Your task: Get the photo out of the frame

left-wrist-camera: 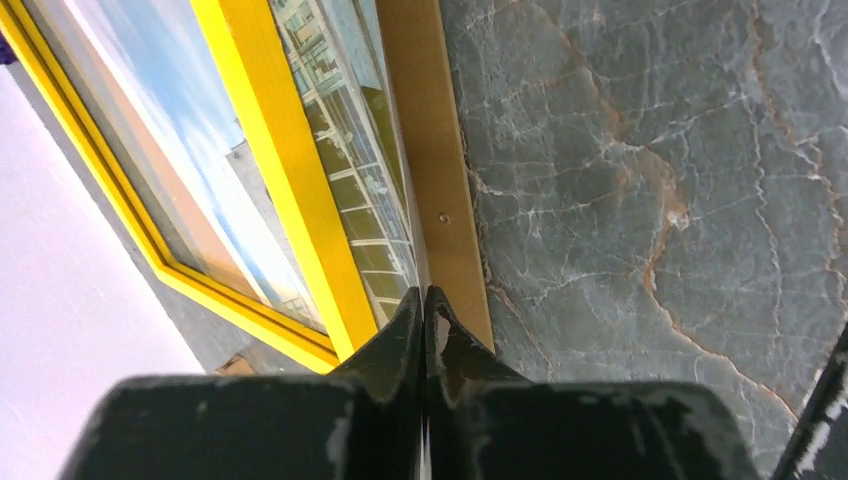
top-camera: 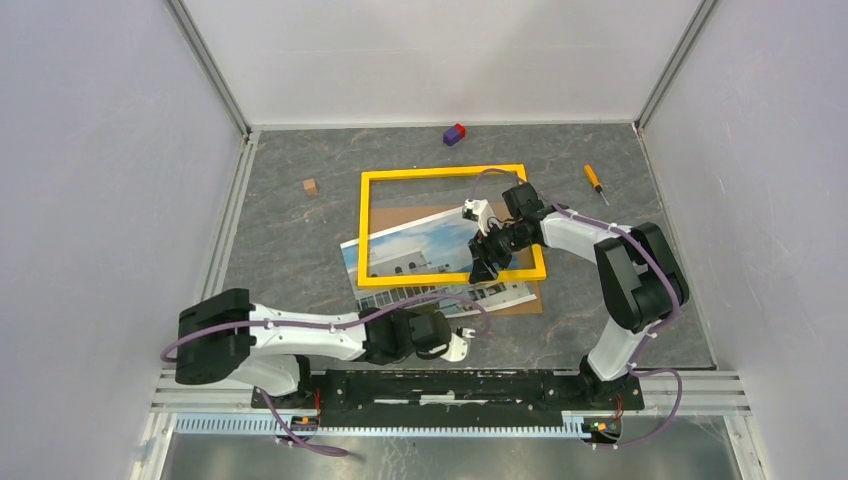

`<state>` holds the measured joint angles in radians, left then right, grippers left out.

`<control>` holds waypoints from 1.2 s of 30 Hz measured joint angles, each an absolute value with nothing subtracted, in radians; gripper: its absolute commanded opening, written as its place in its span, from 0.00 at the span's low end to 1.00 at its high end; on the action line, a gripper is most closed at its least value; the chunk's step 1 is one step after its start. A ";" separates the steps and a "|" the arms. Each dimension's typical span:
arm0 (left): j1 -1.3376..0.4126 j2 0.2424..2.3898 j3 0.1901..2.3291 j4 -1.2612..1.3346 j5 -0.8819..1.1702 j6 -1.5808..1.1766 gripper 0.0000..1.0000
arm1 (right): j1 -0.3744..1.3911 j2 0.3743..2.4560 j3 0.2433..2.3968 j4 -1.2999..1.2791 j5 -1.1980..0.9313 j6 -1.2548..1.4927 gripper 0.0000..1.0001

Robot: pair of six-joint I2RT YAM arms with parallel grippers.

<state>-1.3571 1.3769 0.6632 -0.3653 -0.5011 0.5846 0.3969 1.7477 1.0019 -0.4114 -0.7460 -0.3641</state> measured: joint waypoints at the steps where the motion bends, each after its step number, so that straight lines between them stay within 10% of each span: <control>1: -1.354 1.373 0.673 -0.375 -0.494 0.583 0.02 | 0.397 1.748 1.002 -0.412 -0.749 -0.364 0.69; 20: -1.262 0.942 1.008 -0.957 0.073 0.700 0.02 | 0.216 1.657 1.135 -0.466 -0.863 -0.356 0.73; 36: -0.936 1.193 1.715 -1.118 0.067 0.701 0.02 | -0.037 1.609 1.148 -0.408 -0.974 -0.252 0.73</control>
